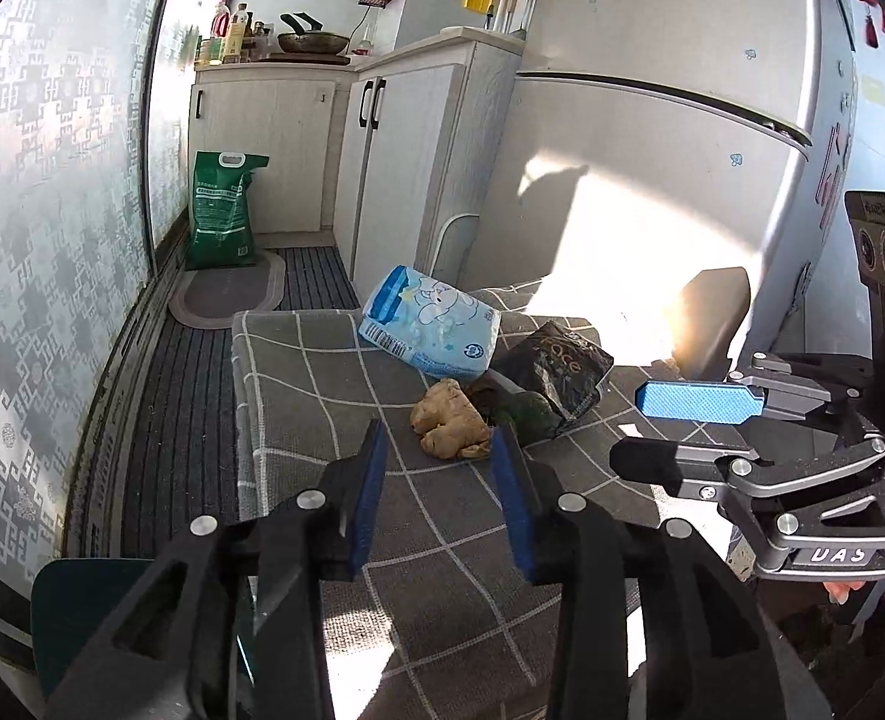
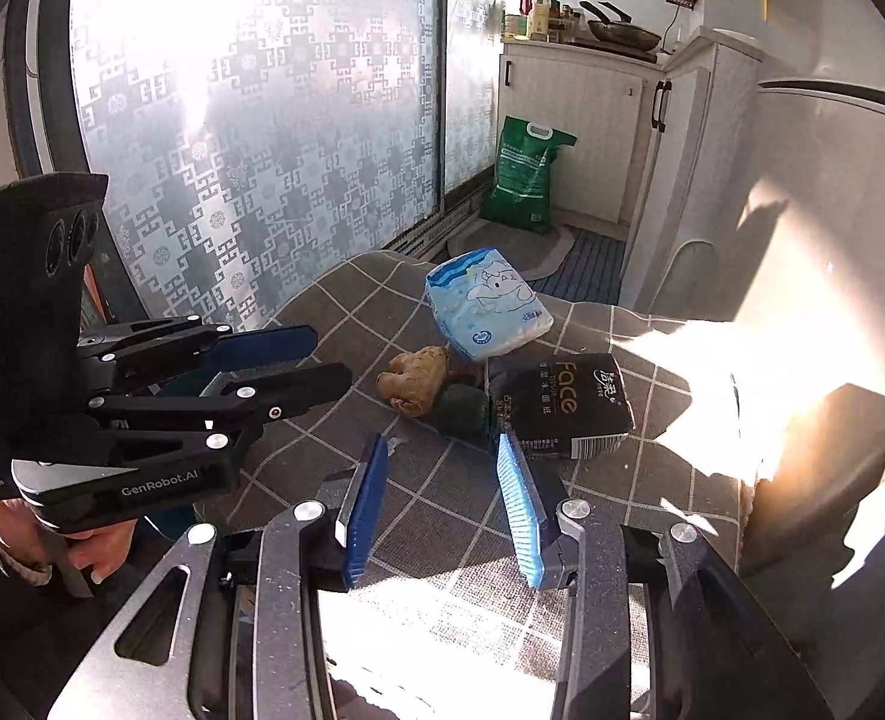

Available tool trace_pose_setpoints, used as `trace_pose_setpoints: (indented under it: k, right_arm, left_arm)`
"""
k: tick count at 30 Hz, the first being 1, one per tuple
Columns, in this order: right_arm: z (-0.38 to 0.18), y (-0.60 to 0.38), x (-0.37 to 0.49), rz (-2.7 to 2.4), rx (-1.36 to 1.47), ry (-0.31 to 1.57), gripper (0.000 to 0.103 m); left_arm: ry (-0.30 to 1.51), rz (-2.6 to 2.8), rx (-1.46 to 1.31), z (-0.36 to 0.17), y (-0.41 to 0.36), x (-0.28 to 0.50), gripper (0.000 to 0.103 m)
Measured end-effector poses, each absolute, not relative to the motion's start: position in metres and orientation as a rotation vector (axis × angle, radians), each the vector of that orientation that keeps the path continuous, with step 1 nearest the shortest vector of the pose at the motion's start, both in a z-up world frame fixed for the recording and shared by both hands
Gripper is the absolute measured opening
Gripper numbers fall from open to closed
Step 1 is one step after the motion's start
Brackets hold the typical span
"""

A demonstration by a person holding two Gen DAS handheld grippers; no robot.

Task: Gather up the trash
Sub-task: 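Move both tools back over the stool toward the remaining items, then grasp the ginger root with the left tool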

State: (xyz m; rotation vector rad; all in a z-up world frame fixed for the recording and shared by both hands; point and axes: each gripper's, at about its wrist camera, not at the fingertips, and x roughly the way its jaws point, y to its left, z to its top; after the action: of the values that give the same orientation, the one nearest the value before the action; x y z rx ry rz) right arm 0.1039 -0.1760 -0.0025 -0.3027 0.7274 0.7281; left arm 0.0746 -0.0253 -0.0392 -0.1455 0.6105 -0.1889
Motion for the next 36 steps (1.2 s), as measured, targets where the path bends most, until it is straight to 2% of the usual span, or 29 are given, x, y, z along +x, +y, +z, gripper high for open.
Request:
trace_pose_setpoints:
  k: [22,28,32,36]
  right_arm:
    - [-0.03,-0.199,0.105,0.748,-0.25,0.797,0.038]
    - [-0.035,-0.193,0.112,0.777,-0.211,0.819,0.038]
    - [-0.038,-0.187,0.115,0.805,-0.183,0.819,0.038]
    - [-0.04,-0.176,0.118,0.804,-0.194,0.827,0.038]
  left_arm:
    - [0.698,-0.107,-0.171,-0.062,-0.042,0.124,0.046]
    - [0.685,-0.114,-0.161,-0.06,-0.042,0.12,0.036]
    - [0.664,-0.125,-0.198,-0.055,-0.032,0.112,0.02]
    - [0.678,-0.123,-0.168,-0.057,-0.031,0.11,0.019]
